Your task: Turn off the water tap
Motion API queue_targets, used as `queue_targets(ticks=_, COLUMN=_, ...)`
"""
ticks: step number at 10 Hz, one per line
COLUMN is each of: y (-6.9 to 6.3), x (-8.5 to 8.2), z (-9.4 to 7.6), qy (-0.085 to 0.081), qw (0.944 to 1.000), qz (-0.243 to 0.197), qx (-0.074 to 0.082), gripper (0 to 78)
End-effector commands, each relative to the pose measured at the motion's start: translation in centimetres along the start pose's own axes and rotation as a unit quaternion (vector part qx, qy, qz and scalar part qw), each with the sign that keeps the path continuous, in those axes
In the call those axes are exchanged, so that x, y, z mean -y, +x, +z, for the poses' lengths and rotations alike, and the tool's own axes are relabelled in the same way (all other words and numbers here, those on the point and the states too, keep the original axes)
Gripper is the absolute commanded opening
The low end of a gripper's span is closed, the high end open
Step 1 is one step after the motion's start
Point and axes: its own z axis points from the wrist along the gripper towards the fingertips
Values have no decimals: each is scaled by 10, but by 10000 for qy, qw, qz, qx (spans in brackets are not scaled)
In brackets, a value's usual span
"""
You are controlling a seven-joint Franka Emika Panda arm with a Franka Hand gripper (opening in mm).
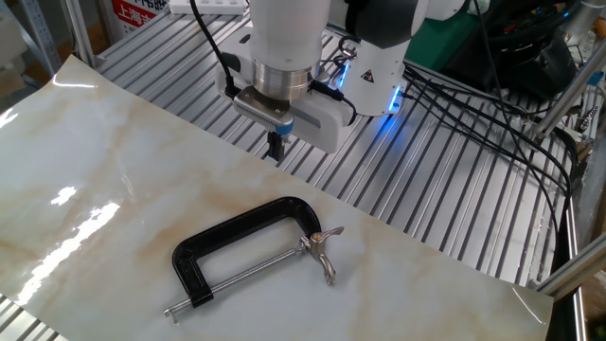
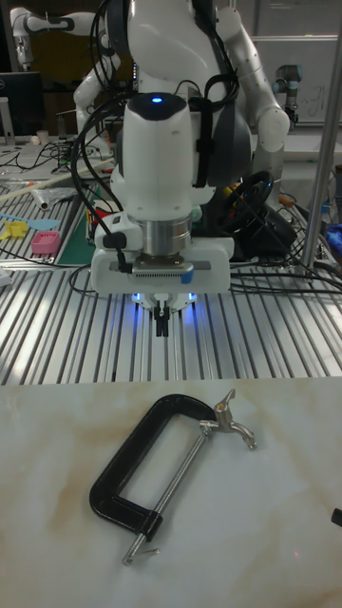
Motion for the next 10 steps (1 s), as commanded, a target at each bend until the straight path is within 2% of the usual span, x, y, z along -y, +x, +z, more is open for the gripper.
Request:
queue_targets(ticks=1, y=0, x=0, z=0, qy=-233, qw=9907, qz=1338, qx=-39, gripper=0)
queue_targets(ticks=2, y=0, x=0, z=0, qy=-158, qw=9917, qz=1274, qx=-43, gripper=0)
queue_targets(ticks=4, y=0, x=0, z=0, qy=-166, qw=9924, qz=1218, qx=-47, gripper=0)
queue_targets(ticks=6, y=1, x=-3, z=0, qy=-288, qw=9937, qz=1077, qx=-73, gripper=0)
queue_targets(ticks=7, y=2, x=-7, z=-1, qy=-318, qw=9935, qz=1086, qx=-87, gripper=0)
queue_targets(ticks=10, y=11, x=-37, z=-7, qy=-264, qw=9918, qz=1236, qx=-173, gripper=0)
